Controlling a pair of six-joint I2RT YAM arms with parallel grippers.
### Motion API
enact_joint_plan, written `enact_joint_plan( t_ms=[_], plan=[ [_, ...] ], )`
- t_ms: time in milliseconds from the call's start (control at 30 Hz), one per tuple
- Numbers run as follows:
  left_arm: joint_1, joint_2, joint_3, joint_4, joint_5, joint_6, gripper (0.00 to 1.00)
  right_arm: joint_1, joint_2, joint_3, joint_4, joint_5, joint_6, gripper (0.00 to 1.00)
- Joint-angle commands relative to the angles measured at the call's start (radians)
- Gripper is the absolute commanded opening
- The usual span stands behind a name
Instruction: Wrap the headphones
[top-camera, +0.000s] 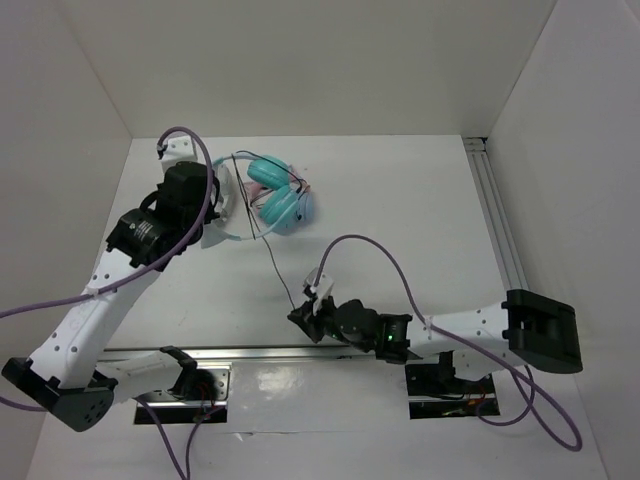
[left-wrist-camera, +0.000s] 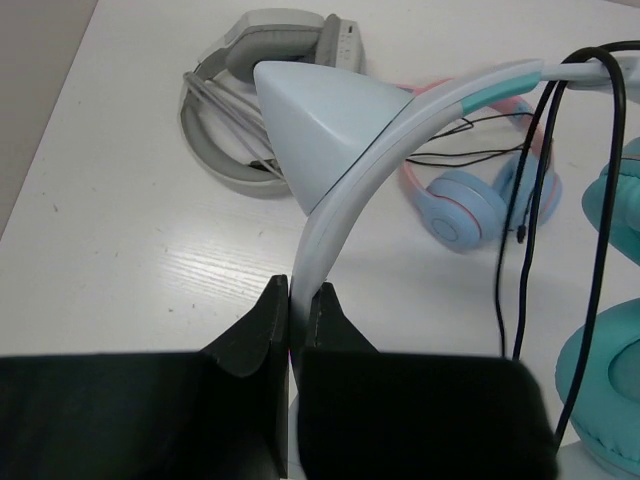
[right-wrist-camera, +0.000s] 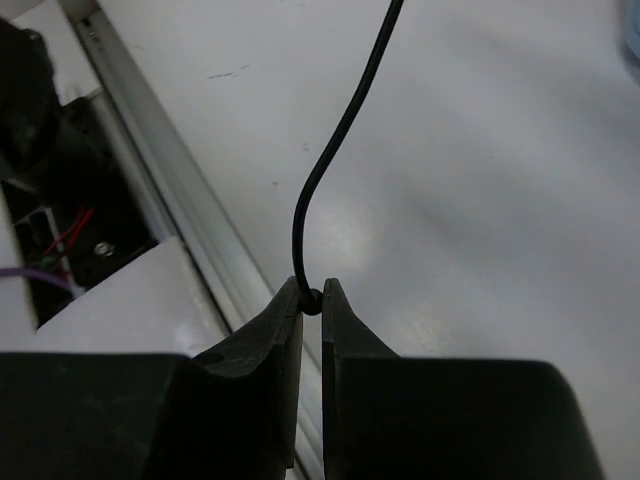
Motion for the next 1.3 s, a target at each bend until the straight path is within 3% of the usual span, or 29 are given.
enact_joint_plan(
  t_ms=[0, 300, 433, 633, 800, 933, 1267],
  plan=[
    [0.064, -0.019, -0.01, 0.155, 0.055, -0.044, 0.0, 0.099, -0.067, 0.07, -0.126, 0.11, -0.064, 0.0],
    [0.107, 0.001, -0.079, 0.186, 0.02, -0.068, 0.0, 0.312, -0.048, 0.238, -0.275, 0.089, -0.159, 0.0],
    [0.157, 0.001, -0.127, 0.201, 0.062, -0.068, 0.0, 0.351, -0.027, 0.312, -0.324, 0.08, -0.182, 0.0],
    [0.137, -0.019, -0.182, 0.223, 0.111, 0.0, 0.0, 0.36, -0.018, 0.384, -0.374, 0.234, -0.223, 0.0],
    [0.033, -0.108, -0.271, 0.223, 0.144, 0.116, 0.0, 0.333, 0.002, 0.496, -0.544, 0.408, -0.343, 0.0],
    [-0.06, -0.162, -0.317, 0.223, 0.135, 0.193, 0.0, 0.297, 0.041, 0.629, -0.667, 0.425, -0.438, 0.0],
    [-0.289, -0.208, -0.417, 0.14, 0.069, 0.201, 0.0, 0.198, 0.026, 0.723, -0.7, 0.554, -0.594, 0.0]
  ],
)
